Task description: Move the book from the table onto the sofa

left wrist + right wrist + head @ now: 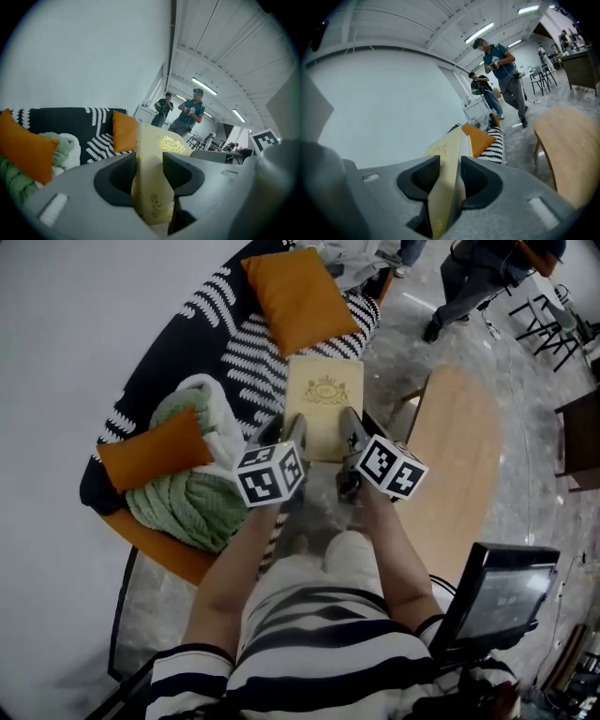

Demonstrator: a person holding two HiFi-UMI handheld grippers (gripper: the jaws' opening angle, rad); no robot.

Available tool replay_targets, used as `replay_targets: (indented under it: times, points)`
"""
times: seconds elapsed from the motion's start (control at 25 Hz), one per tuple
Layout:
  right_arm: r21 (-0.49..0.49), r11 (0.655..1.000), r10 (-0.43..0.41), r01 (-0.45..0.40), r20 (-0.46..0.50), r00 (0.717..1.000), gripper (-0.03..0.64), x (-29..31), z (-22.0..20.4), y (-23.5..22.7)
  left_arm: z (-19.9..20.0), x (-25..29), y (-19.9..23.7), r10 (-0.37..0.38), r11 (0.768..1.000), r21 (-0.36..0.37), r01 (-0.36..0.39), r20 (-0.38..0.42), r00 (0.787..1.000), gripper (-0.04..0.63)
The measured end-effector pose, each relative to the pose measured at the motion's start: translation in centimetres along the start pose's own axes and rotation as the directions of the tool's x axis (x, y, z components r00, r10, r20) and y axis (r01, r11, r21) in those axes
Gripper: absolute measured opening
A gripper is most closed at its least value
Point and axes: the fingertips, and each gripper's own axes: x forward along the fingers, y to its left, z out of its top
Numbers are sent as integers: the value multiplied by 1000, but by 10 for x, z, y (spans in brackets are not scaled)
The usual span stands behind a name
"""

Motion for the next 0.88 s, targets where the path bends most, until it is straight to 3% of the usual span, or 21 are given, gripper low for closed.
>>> replay_targets:
  times: [0.44, 0.88]
  points:
    - [-9, 991, 134, -136, -119, 984, 132, 76, -14, 28, 19, 13, 60, 159, 985, -76, -155, 42, 986, 179]
    - [-27, 982, 175, -188, -254, 951, 129, 183, -41, 27, 19, 74, 137, 270, 948, -175, -265, 3, 963, 178]
